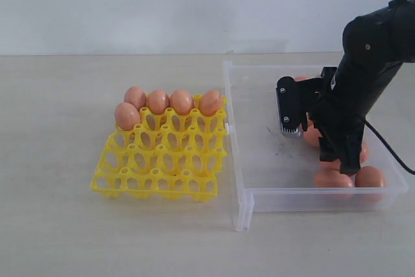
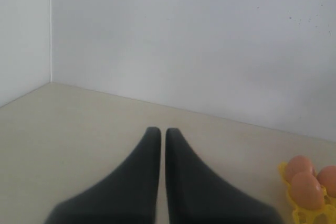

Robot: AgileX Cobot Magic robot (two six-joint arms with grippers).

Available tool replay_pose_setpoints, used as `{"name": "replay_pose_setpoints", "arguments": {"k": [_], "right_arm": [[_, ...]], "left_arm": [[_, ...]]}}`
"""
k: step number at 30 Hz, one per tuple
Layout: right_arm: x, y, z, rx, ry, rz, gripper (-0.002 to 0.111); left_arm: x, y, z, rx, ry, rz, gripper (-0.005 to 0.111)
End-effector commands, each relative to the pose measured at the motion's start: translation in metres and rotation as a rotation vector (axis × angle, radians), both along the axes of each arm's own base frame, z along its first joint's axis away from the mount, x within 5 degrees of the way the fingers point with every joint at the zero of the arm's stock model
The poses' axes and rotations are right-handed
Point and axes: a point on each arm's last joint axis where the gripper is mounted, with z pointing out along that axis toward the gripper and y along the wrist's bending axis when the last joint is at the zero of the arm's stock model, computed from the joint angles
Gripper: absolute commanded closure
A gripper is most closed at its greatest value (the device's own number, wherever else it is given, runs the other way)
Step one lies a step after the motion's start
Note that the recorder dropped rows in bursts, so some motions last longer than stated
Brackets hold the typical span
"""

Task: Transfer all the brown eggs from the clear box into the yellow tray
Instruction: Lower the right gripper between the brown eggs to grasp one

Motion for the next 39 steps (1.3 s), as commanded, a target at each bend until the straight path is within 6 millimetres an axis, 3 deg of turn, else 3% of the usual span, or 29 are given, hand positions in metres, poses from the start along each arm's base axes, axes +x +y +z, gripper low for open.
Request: {"name": "replay_pose_setpoints", "arguments": {"k": [1, 8, 17, 28, 39], "right_arm": [[0.010, -0.011, -0.004, 0.001, -0.026, -0.028, 0.052], [0.019, -0.033, -0.002, 0.024, -0.061, -0.091, 0.046], [0.021, -0.032, -0.002, -0.010, -0.083, 0.050, 0.046], [0.019, -0.022, -0.002, -0.111, -0.089, 0.371, 0.046], [0.020, -0.016, -0.003, -0.068, -0.108, 0.423, 0.046]], "left_arm": [[0.000, 0.000, 0.001, -0.014, -0.019, 0.002, 0.103], [0.000, 0.000, 0.001, -0.014, -0.019, 0.002, 0.103], [0.000, 0.000, 0.001, -0.014, -0.019, 0.002, 0.103], [0.000, 0.000, 0.001, -0.014, -0.019, 0.002, 0.103], [0.000, 0.000, 0.001, -0.014, -0.017, 0.002, 0.103]]}}
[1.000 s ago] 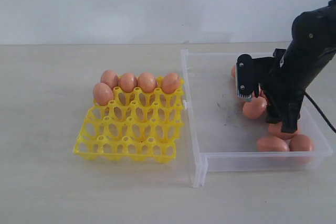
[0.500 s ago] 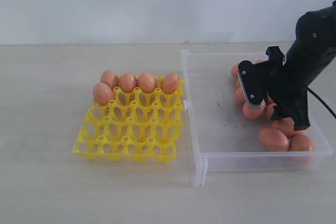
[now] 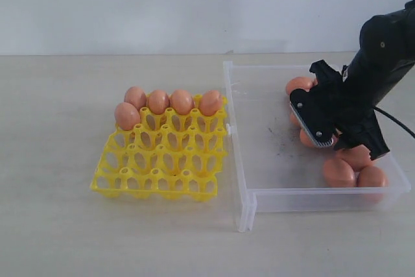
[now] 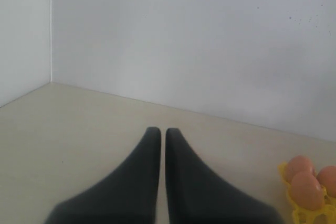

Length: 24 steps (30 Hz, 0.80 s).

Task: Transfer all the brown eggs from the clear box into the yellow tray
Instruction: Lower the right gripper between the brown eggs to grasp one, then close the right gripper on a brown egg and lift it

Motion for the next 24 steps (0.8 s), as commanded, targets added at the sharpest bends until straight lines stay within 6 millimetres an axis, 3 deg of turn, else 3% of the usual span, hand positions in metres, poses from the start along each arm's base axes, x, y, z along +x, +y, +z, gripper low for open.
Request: {"name": "replay_pose_setpoints", "arguments": {"k": [1, 13, 15, 19, 22, 24], "right_arm": [[0.001, 0.005, -0.001, 0.050, 0.001, 0.011, 0.046], [0.008, 0.008, -0.032, 0.079, 0.041, -0.050, 0.049], [0.009, 0.008, -0.032, 0.091, 0.035, -0.076, 0.062], [0.009, 0.009, -0.032, 0.115, 0.033, -0.118, 0.104], [0.012, 0.014, -0.030, 0.240, 0.019, -0.260, 0.108], [0.019, 0.024, -0.023, 0.451, 0.019, -0.464, 0.108]], "left_arm": [[0.000, 0.000, 0.001, -0.014, -0.017, 0.002, 0.103], [0.000, 0.000, 0.001, -0.014, -0.019, 0.002, 0.103], [0.000, 0.000, 0.001, -0.014, -0.019, 0.002, 0.103], [0.000, 0.000, 0.001, -0.014, -0.019, 0.002, 0.103], [0.000, 0.000, 0.001, -0.014, -0.019, 0.002, 0.103], [0.000, 0.000, 0.001, -0.014, -0.019, 0.002, 0.103]]}}
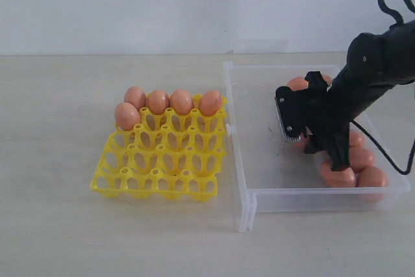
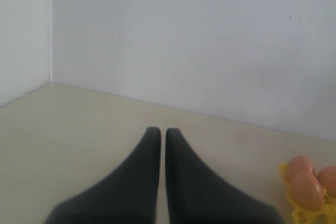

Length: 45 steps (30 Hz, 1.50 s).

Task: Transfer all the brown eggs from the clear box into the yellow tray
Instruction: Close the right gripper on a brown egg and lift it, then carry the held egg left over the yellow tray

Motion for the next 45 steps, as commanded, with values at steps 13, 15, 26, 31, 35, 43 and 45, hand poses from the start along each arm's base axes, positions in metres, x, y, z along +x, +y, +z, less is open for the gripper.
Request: {"name": "replay_pose_setpoints", "arguments": {"k": [13, 15, 26, 31, 35, 43, 45], "right_arm": [[0.024, 0.015, 0.017, 0.862, 0.101, -1.009, 0.108], [0.020, 0.013, 0.008, 0.909, 0.112, -1.092, 0.108], [0.023, -0.029, 0.002, 0.599, -0.370, -1.111, 0.108], [0.006, -0.019, 0.004, 1.005, -0.533, -0.947, 0.108], [-0.014, -0.010, 0.017, 1.423, -0.530, -0.812, 0.108], [-0.033, 0.024, 0.019, 1.580, -0.105, -0.576, 0.108], [-0.037, 0.034, 0.018, 1.553, -0.051, -0.494, 0.108]], "left_arm": [[0.000, 0.000, 0.001, -0.014, -0.017, 0.002, 0.103], [0.000, 0.000, 0.001, -0.014, -0.019, 0.002, 0.103], [0.000, 0.000, 0.001, -0.014, -0.019, 0.002, 0.103], [0.000, 0.000, 0.001, -0.014, -0.019, 0.002, 0.103], [0.000, 0.000, 0.001, -0.014, -0.019, 0.002, 0.103], [0.000, 0.000, 0.001, -0.014, -0.019, 0.002, 0.103], [0.000, 0.000, 0.001, -0.014, -0.019, 0.002, 0.103]]}}
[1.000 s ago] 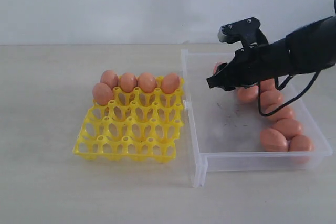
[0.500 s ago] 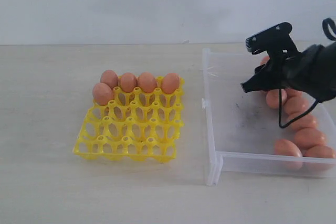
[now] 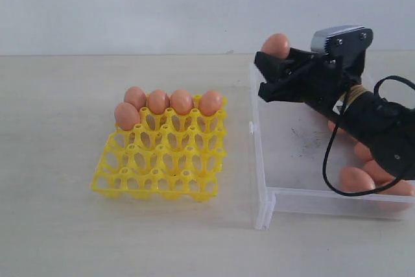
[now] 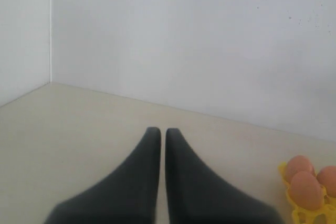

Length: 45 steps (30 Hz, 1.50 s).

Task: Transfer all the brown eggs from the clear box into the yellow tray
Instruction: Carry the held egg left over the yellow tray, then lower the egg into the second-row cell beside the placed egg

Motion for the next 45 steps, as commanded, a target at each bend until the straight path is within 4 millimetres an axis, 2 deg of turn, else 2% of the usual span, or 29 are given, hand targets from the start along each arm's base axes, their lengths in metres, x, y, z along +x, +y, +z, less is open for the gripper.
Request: {"name": "replay_pose_setpoints", "arguments": {"k": [1, 6, 12, 18, 24, 27, 28, 31, 34, 38, 45], "right_arm": [[-0.012, 0.025, 0.001, -0.026, -0.015, 0.252, 0.108], [-0.018, 0.048, -0.004, -0.031, -0.013, 0.341, 0.108], [-0.019, 0.098, -0.013, -0.012, -0.002, 0.531, 0.108], [0.000, 0.133, -0.040, 0.089, 0.091, 0.558, 0.108], [0.026, 0.150, -0.065, 0.199, 0.191, 0.568, 0.108], [0.024, 0.159, -0.068, 0.200, 0.193, 0.588, 0.108], [0.023, 0.165, -0.070, 0.153, 0.198, 0.583, 0.108], [0.024, 0.173, -0.076, 0.069, 0.226, 0.546, 0.108], [0.027, 0.171, -0.077, 0.081, 0.247, 0.506, 0.108], [0.033, 0.165, -0.089, -0.003, 0.350, 0.395, 0.108], [0.029, 0.167, -0.092, -0.070, 0.327, 0.445, 0.108]], "left_arm": [[0.000, 0.000, 0.001, -0.014, -0.019, 0.002, 0.103], [0.000, 0.000, 0.001, -0.014, -0.019, 0.002, 0.103], [0.000, 0.000, 0.001, -0.014, -0.019, 0.002, 0.103], [0.000, 0.000, 0.001, -0.014, -0.019, 0.002, 0.103], [0.000, 0.000, 0.001, -0.014, -0.019, 0.002, 0.103], [0.000, 0.000, 0.001, -0.014, -0.019, 0.002, 0.103], [0.000, 0.000, 0.001, -0.014, -0.019, 0.002, 0.103], [0.000, 0.000, 0.001, -0.014, -0.019, 0.002, 0.103], [0.000, 0.000, 0.001, -0.014, -0.019, 0.002, 0.103], [0.000, 0.000, 0.001, -0.014, -0.019, 0.002, 0.103], [0.000, 0.000, 0.002, -0.013, -0.021, 0.002, 0.103]]}}
